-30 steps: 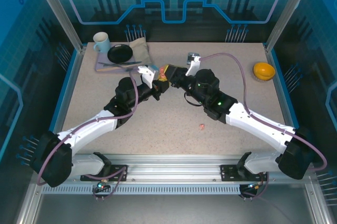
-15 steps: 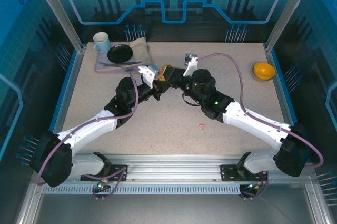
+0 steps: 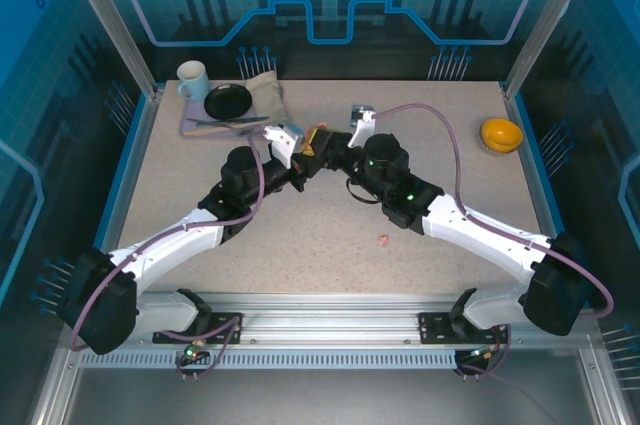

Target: Insert wireless bluetooth earbuds into charging case

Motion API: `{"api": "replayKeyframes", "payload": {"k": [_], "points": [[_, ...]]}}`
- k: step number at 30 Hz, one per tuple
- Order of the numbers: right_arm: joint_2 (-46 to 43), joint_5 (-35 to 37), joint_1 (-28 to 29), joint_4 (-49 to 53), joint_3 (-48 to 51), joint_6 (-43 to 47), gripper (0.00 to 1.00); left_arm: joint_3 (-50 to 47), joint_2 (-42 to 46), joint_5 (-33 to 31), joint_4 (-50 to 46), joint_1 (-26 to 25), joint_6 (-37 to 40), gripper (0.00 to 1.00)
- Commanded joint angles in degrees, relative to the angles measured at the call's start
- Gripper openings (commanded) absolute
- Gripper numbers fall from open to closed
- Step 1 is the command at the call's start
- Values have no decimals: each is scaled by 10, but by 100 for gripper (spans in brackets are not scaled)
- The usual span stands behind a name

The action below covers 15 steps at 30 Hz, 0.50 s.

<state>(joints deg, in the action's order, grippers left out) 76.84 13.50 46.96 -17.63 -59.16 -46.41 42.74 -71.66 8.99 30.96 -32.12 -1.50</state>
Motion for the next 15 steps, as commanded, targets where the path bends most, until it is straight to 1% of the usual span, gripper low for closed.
{"api": "replayKeyframes", "payload": {"k": [1,10,15], "points": [[-12,3,12,-1,12,7,22,27,-3,-2,24,-5,9,0],[-27,-2,18,7,31,7,22,30,-3,-2,18,-5,12,0],[-20,-7,19,41,19,11,22,31,-4,1,19,-5,12,0]]}}
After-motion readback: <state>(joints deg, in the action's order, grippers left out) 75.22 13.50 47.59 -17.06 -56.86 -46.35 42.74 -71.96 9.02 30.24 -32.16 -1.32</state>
